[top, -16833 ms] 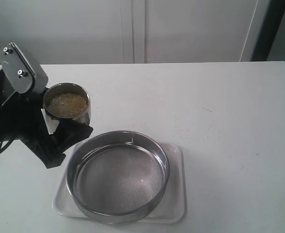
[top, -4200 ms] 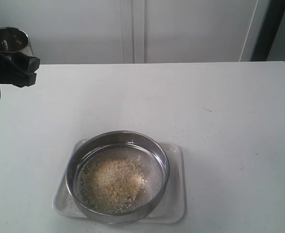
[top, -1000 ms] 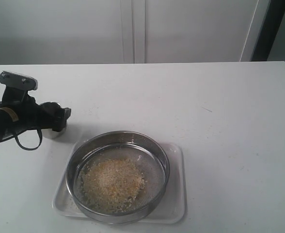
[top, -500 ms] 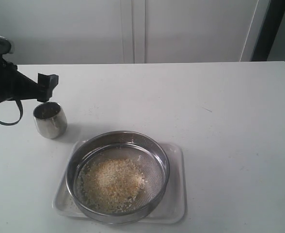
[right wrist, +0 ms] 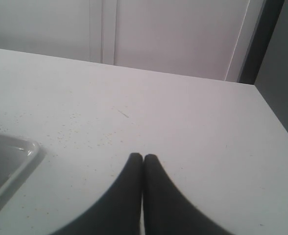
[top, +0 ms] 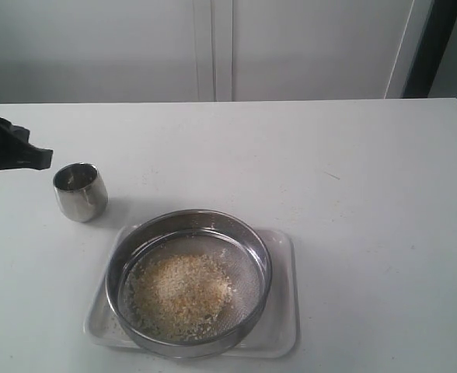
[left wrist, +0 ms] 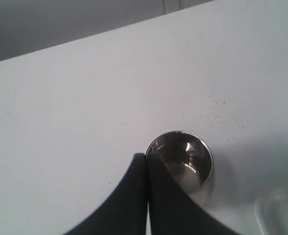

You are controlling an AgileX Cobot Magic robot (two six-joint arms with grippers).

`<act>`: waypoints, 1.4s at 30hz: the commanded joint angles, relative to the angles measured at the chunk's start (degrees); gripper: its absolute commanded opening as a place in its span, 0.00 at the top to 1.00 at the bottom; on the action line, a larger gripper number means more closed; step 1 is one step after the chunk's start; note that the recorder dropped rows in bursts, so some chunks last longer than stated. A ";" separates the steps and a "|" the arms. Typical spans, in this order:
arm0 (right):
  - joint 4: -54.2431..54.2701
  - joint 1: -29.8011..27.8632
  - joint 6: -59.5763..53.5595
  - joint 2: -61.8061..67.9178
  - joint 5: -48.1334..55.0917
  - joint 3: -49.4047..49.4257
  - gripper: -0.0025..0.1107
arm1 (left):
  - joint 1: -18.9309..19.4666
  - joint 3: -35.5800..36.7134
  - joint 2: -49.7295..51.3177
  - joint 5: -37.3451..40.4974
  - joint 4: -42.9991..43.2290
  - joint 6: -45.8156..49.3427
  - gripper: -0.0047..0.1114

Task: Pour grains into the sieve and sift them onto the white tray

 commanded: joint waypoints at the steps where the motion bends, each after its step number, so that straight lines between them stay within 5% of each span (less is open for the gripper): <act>1: 0.00 0.03 -0.11 -0.35 -0.35 0.30 0.98 | 0.11 -0.58 -2.09 10.38 -0.21 -1.04 0.96; 11: 0.00 0.03 -0.11 -0.35 -0.35 0.30 0.98 | 0.11 -1.22 -4.97 34.29 -0.21 -1.91 0.96; 21: 0.00 0.03 -0.11 -0.35 -0.35 0.30 0.98 | 0.64 -1.11 -6.83 37.01 1.85 -7.64 0.96; 28: 0.00 0.03 -0.11 -0.35 -0.35 0.30 0.98 | 9.47 -1.11 -7.17 38.23 0.13 -7.97 0.96; 42: 0.00 0.03 -0.11 -0.35 -0.35 0.30 0.98 | 9.67 1.62 -8.53 35.57 -7.43 -4.12 0.96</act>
